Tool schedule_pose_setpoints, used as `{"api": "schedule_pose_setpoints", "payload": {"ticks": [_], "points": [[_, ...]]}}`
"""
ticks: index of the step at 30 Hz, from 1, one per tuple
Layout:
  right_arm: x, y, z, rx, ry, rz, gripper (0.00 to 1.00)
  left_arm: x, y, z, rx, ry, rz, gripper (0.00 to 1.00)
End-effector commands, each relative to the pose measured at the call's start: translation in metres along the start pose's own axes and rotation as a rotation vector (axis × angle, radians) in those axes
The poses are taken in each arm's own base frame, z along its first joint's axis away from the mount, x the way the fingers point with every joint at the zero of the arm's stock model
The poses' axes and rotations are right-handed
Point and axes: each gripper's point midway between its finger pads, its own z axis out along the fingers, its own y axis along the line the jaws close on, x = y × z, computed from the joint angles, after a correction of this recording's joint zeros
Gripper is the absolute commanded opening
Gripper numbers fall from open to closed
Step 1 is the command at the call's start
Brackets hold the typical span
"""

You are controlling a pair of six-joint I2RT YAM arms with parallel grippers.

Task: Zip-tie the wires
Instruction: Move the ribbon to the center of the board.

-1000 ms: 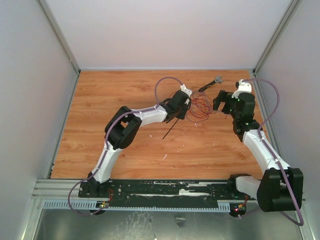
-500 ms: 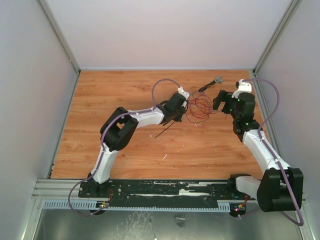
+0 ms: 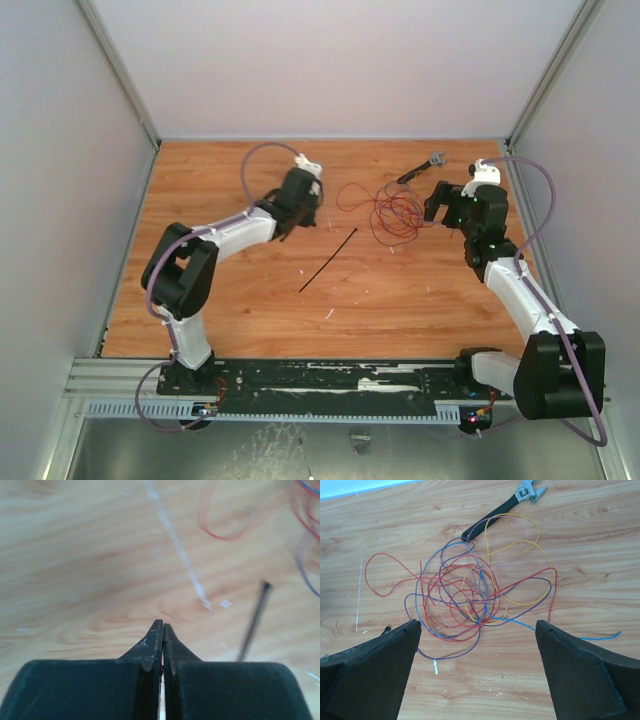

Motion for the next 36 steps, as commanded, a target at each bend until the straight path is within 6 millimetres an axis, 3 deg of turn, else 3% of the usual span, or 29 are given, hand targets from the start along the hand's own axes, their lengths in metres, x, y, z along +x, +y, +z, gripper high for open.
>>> {"api": "schedule_pose_setpoints", "payload": {"ticks": [1, 3, 9, 13, 20, 25, 36], "points": [[0.007, 0.011, 0.002, -0.043, 0.019, -0.005, 0.99, -0.030, 0.058, -0.006, -0.059, -0.066, -0.070, 0.00], [0.010, 0.012, 0.002, -0.045, 0.029, -0.010, 0.99, -0.034, 0.054, -0.009, -0.026, -0.072, -0.050, 0.08], [0.012, 0.012, 0.004, -0.042, 0.040, -0.012, 0.99, -0.012, -0.007, -0.006, 0.120, -0.053, 0.029, 0.41], [0.014, 0.015, 0.005, -0.050, 0.045, -0.013, 0.99, -0.004, -0.040, 0.000, 0.187, -0.044, 0.022, 0.53], [0.016, 0.016, 0.006, -0.051, 0.051, -0.020, 0.99, -0.007, -0.076, 0.021, 0.228, -0.041, 0.030, 0.59], [0.016, 0.016, 0.006, -0.049, 0.051, -0.021, 0.99, 0.003, -0.083, 0.042, 0.194, 0.000, 0.060, 0.59], [0.015, 0.015, 0.005, -0.047, 0.045, -0.021, 0.99, 0.023, -0.090, 0.056, 0.167, 0.049, 0.087, 0.51]]}}
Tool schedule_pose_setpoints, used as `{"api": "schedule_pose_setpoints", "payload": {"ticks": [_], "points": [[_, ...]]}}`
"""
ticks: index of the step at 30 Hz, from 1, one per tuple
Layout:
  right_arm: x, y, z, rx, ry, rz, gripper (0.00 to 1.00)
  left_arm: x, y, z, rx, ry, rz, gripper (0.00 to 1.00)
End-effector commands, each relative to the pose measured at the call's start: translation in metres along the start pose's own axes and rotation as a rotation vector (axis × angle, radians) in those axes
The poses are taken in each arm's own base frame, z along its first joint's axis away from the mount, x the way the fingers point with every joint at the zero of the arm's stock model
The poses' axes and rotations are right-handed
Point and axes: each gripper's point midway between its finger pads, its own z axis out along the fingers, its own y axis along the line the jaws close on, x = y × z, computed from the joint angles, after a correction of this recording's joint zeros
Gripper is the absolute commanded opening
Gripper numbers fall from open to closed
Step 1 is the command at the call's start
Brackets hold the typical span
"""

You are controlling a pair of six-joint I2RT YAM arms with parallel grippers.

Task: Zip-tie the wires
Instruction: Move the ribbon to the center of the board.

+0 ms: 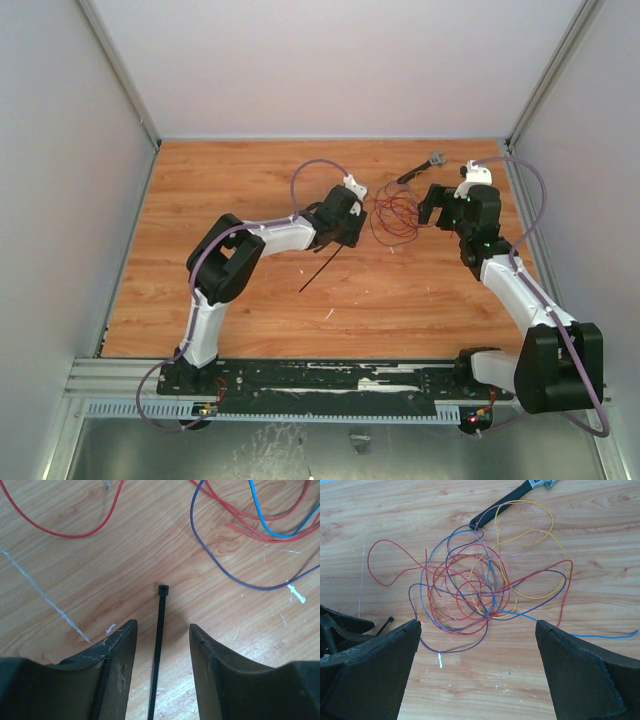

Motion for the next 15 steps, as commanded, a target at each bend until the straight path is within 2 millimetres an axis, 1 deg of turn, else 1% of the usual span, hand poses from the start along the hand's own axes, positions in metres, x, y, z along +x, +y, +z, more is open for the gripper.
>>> {"api": "schedule_pose_setpoints", "payload": {"ticks": [1, 6, 9, 11, 13, 15], "points": [[-0.001, 0.004, -0.001, -0.014, -0.005, -0.012, 0.99, -0.004, -0.003, 0.007, -0.021, 0.002, 0.014, 0.48], [-0.001, 0.003, -0.001, -0.009, -0.007, -0.012, 0.99, 0.004, -0.005, 0.010, -0.020, 0.020, 0.021, 0.37], [-0.001, 0.003, -0.001, -0.007, -0.008, -0.013, 0.99, 0.010, -0.005, 0.011, -0.020, 0.032, 0.024, 0.29], [-0.002, 0.003, -0.001, -0.005, -0.012, -0.015, 0.99, 0.013, -0.004, 0.011, -0.020, 0.039, 0.025, 0.22], [-0.003, 0.002, -0.001, -0.003, -0.013, -0.017, 0.99, 0.014, -0.003, 0.010, -0.022, 0.040, 0.028, 0.15], [-0.003, 0.002, -0.002, -0.002, -0.016, -0.019, 0.99, 0.011, 0.000, 0.008, -0.037, 0.032, 0.029, 0.10]]}}
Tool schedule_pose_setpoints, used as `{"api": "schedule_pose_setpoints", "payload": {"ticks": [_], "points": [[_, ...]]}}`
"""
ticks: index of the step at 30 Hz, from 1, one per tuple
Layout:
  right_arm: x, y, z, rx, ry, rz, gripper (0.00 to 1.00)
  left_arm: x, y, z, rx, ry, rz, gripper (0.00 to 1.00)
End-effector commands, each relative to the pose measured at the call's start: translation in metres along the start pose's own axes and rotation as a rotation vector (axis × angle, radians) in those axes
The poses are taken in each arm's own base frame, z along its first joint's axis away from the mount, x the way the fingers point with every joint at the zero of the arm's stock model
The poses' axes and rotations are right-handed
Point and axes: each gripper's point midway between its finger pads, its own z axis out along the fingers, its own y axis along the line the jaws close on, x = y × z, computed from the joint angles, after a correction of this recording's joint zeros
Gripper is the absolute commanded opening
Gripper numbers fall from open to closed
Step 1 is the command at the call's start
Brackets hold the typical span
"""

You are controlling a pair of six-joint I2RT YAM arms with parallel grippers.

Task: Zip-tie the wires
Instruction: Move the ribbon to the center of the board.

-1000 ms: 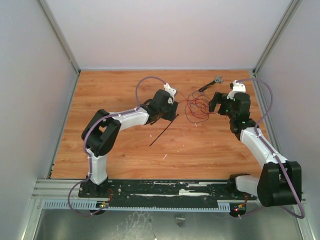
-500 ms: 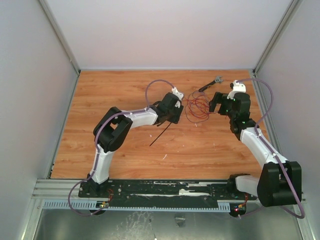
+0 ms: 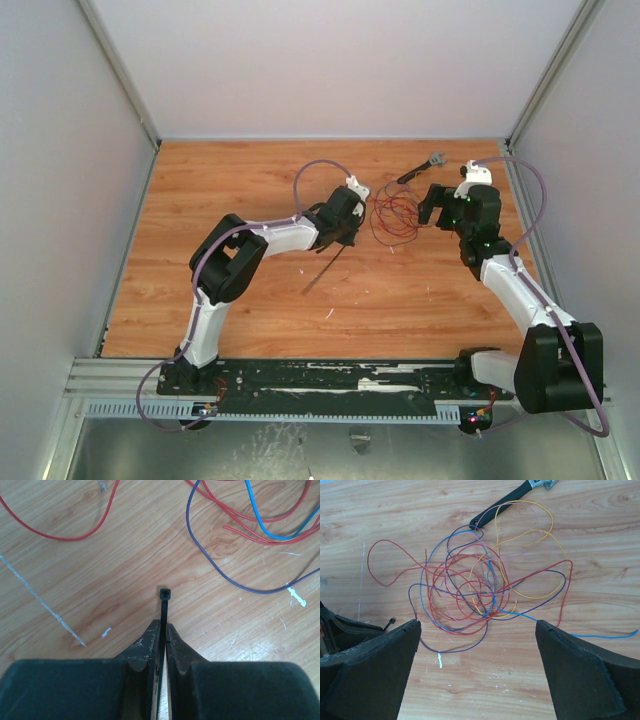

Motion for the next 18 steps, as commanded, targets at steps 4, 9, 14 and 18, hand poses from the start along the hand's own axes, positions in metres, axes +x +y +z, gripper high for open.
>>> {"api": "schedule_pose_setpoints", "payload": {"ticks": [4, 9, 14, 18], "points": [[-0.003, 0.002, -0.002, -0.001, -0.015, -0.018, 0.99, 0.002, 0.013, -0.004, -0.053, 0.005, 0.013, 0.05], [-0.002, 0.002, -0.001, -0.003, -0.011, -0.019, 0.99, -0.006, 0.038, -0.014, -0.108, -0.011, -0.010, 0.00], [-0.001, 0.003, 0.001, -0.006, -0.007, -0.019, 0.99, -0.029, 0.080, -0.027, -0.170, -0.055, -0.063, 0.00], [0.005, 0.003, 0.004, -0.012, 0.008, -0.016, 0.99, -0.065, 0.128, -0.038, -0.242, -0.114, -0.097, 0.00]]}}
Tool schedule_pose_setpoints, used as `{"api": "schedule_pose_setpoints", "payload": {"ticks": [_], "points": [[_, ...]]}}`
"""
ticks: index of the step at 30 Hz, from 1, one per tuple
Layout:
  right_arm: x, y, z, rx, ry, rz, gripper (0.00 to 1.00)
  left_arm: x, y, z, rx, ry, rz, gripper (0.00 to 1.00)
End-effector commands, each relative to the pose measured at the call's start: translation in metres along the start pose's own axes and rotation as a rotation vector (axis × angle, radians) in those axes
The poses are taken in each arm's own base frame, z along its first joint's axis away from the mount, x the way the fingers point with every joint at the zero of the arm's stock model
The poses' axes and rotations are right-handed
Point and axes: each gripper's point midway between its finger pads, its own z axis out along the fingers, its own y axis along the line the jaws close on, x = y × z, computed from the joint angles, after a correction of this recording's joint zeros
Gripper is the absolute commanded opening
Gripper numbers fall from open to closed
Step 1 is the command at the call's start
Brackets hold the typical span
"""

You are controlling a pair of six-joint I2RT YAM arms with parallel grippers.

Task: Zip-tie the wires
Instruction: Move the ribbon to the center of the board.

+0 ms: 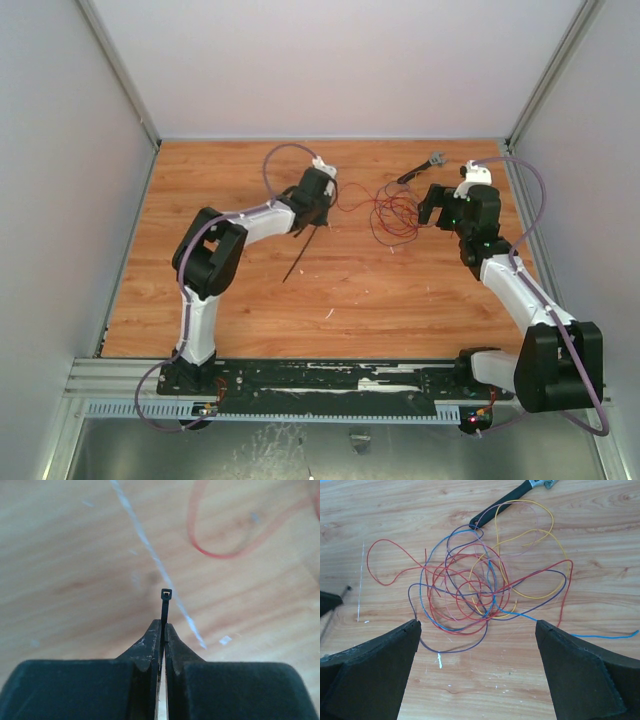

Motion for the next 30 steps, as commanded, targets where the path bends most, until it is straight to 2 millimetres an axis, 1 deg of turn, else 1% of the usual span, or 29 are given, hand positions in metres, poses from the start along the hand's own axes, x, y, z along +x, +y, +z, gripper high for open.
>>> {"api": "schedule_pose_setpoints", "payload": {"ticks": [1, 2, 5, 6, 8, 10, 11, 13, 15, 18, 19, 22, 24, 26, 27, 28, 30], "points": [[0.007, 0.004, 0.005, -0.019, 0.015, -0.015, 0.99, -0.069, 0.057, -0.017, -0.105, -0.119, -0.033, 0.00], [0.009, 0.005, 0.007, -0.021, 0.024, -0.016, 0.99, -0.078, 0.071, -0.016, -0.140, -0.124, -0.028, 0.00], [0.020, 0.006, 0.017, -0.019, 0.077, -0.026, 0.99, -0.096, 0.112, -0.009, -0.210, -0.132, -0.040, 0.00], [0.021, 0.009, 0.021, -0.021, 0.097, -0.040, 0.99, -0.102, 0.122, -0.007, -0.215, -0.139, -0.050, 0.00], [0.030, 0.014, 0.030, -0.013, 0.148, -0.067, 0.99, -0.109, 0.145, 0.000, -0.238, -0.145, -0.061, 0.00], [0.037, 0.023, 0.040, -0.024, 0.176, -0.088, 0.99, -0.113, 0.171, 0.007, -0.271, -0.139, -0.071, 0.00], [0.042, 0.029, 0.045, -0.037, 0.192, -0.091, 0.99, -0.116, 0.181, 0.011, -0.279, -0.135, -0.074, 0.00], [0.045, 0.042, 0.054, -0.059, 0.199, -0.097, 0.99, -0.120, 0.197, 0.020, -0.291, -0.124, -0.077, 0.00], [0.049, 0.054, 0.064, -0.069, 0.211, -0.113, 0.99, -0.116, 0.210, 0.030, -0.301, -0.102, -0.081, 0.00], [0.058, 0.072, 0.081, -0.079, 0.238, -0.148, 0.99, -0.105, 0.220, 0.043, -0.303, -0.072, -0.082, 0.00], [0.063, 0.077, 0.088, -0.084, 0.252, -0.156, 0.99, -0.102, 0.223, 0.046, -0.305, -0.064, -0.083, 0.04], [0.076, 0.087, 0.105, -0.091, 0.300, -0.166, 0.99, -0.091, 0.231, 0.054, -0.298, -0.046, -0.105, 0.22], [0.082, 0.090, 0.112, -0.095, 0.321, -0.162, 0.99, -0.088, 0.236, 0.055, -0.289, -0.040, -0.125, 0.37], [0.084, 0.094, 0.113, -0.100, 0.324, -0.157, 0.99, -0.089, 0.240, 0.050, -0.287, -0.042, -0.137, 0.54], [0.084, 0.095, 0.112, -0.102, 0.323, -0.160, 0.99, -0.092, 0.241, 0.046, -0.293, -0.045, -0.142, 0.61], [0.085, 0.095, 0.111, -0.099, 0.323, -0.167, 0.99, -0.096, 0.242, 0.041, -0.295, -0.053, -0.146, 0.67], [0.083, 0.095, 0.106, -0.087, 0.318, -0.184, 0.99, -0.105, 0.241, 0.029, -0.296, -0.075, -0.155, 0.74]]}}
